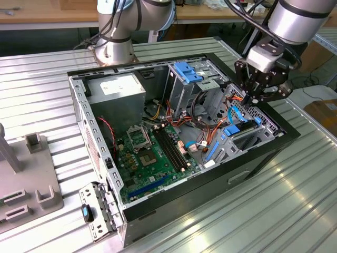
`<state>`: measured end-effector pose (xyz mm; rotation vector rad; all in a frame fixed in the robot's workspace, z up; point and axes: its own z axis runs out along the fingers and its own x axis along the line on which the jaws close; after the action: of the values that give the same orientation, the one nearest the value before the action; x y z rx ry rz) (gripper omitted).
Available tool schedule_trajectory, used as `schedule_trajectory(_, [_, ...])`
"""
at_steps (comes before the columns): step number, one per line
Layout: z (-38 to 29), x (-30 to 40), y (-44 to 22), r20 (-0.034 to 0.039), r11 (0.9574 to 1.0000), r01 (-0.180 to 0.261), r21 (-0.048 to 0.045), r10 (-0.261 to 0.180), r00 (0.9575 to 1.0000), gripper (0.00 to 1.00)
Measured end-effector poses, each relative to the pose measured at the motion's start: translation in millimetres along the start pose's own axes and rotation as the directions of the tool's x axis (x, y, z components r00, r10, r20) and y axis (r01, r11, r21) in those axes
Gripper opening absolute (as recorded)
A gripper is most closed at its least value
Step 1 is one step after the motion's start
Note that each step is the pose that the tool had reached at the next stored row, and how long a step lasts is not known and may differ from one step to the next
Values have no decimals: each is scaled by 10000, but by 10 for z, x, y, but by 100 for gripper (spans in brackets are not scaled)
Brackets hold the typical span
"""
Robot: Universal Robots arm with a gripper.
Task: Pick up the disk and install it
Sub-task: 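Insert the second disk wire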
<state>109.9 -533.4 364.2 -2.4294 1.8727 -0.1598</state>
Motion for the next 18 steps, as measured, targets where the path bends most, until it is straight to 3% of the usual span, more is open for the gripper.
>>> schedule_trajectory(1, [82, 27, 103, -45, 9998, -31, 182, 31, 10000, 16])
schedule_trajectory(2, [86, 51, 117, -52, 9997, -149, 207, 150, 9999, 16])
schedule_trajectory(3, [87, 52, 118, -142, 9959, -881, 183, 883, 9960, 16])
schedule_trajectory(4, [86, 56, 120, -58, 9937, -1104, 213, 1105, 9939, 16])
schedule_trajectory(5, [86, 63, 130, 81, 9932, -1128, 284, 1126, 9936, 16])
schedule_trajectory(6, [87, 73, 139, 119, 9930, -1134, 340, 1130, 9935, 16])
schedule_trajectory(9, [90, 93, 155, 135, 9926, -1138, 412, 1133, 9935, 16])
schedule_trajectory(18, [93, 169, 206, 131, 9917, -1208, 439, 1203, 9926, 16])
